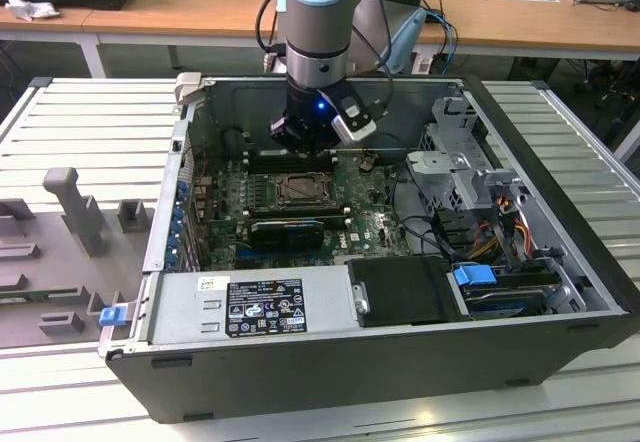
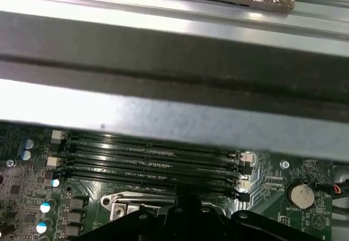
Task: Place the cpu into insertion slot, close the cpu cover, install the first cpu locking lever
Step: 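Close the cpu cover, then install the first cpu locking lever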
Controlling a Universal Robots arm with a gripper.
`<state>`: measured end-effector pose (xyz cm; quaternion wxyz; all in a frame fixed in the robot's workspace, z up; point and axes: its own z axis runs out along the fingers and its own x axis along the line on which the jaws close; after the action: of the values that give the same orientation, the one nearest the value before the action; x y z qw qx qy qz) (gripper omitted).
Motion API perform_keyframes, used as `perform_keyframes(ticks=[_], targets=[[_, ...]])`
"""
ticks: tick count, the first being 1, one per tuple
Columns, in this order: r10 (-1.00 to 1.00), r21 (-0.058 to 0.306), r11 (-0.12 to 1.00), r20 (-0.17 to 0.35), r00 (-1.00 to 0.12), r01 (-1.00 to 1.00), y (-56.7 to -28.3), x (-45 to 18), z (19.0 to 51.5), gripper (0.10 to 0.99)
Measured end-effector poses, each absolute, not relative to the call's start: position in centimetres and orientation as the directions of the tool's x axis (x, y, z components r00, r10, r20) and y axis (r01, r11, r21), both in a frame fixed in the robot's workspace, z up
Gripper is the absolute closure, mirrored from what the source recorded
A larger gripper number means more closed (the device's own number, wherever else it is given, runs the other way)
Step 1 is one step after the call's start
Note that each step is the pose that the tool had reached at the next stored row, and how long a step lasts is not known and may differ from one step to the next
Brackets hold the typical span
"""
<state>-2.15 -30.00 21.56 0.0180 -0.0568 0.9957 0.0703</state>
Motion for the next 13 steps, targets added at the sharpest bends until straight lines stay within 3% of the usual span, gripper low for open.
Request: perform_keyframes(ticks=[13], targets=[[-0.109,0.14,0.984,-0.044,-0.993,-0.114,-30.56,-2.14,22.55,0.98]])
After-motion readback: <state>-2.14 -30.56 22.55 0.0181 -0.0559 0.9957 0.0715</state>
